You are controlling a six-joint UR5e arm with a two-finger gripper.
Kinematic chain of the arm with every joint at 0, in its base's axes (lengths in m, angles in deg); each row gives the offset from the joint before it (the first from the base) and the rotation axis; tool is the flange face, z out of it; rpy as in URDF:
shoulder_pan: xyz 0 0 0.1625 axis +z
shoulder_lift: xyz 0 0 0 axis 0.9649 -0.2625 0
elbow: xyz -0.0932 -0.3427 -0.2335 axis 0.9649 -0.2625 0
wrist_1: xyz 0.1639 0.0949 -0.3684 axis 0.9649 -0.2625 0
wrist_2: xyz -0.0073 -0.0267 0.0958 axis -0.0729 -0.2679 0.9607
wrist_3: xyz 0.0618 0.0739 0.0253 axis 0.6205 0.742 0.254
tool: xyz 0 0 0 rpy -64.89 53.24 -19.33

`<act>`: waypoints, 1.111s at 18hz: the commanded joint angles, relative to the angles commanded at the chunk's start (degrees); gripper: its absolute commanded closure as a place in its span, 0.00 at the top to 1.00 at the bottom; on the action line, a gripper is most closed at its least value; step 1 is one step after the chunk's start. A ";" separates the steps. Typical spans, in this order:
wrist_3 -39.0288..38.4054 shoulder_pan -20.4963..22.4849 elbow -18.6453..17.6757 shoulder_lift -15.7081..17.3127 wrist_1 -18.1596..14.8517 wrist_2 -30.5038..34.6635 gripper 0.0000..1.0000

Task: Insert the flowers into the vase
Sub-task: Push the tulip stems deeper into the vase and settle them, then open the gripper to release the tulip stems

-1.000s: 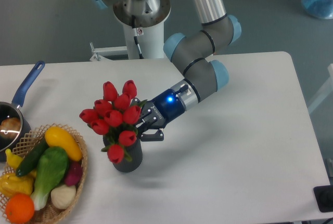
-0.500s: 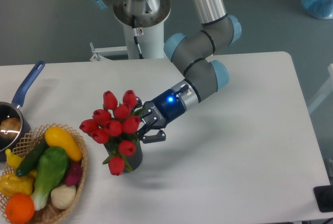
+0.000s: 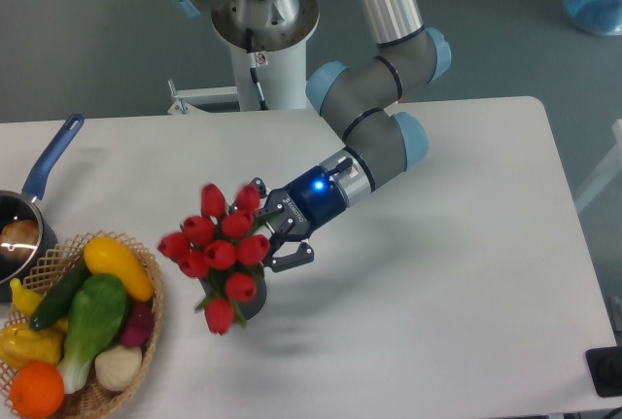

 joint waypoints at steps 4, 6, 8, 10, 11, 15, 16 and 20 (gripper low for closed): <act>0.00 0.26 -0.44 0.09 0.00 0.00 0.78; -0.09 0.44 -0.44 0.18 0.00 0.00 1.00; -0.09 0.53 -0.44 0.35 -0.09 0.09 1.00; -0.35 1.05 -0.35 0.61 -0.09 0.09 1.00; -0.79 1.49 0.17 1.14 -0.17 0.61 1.00; -6.58 3.95 1.41 4.13 -0.44 5.53 1.00; -6.77 4.13 1.41 4.48 -0.44 5.80 1.00; -6.77 4.13 1.41 6.32 -0.53 10.44 1.00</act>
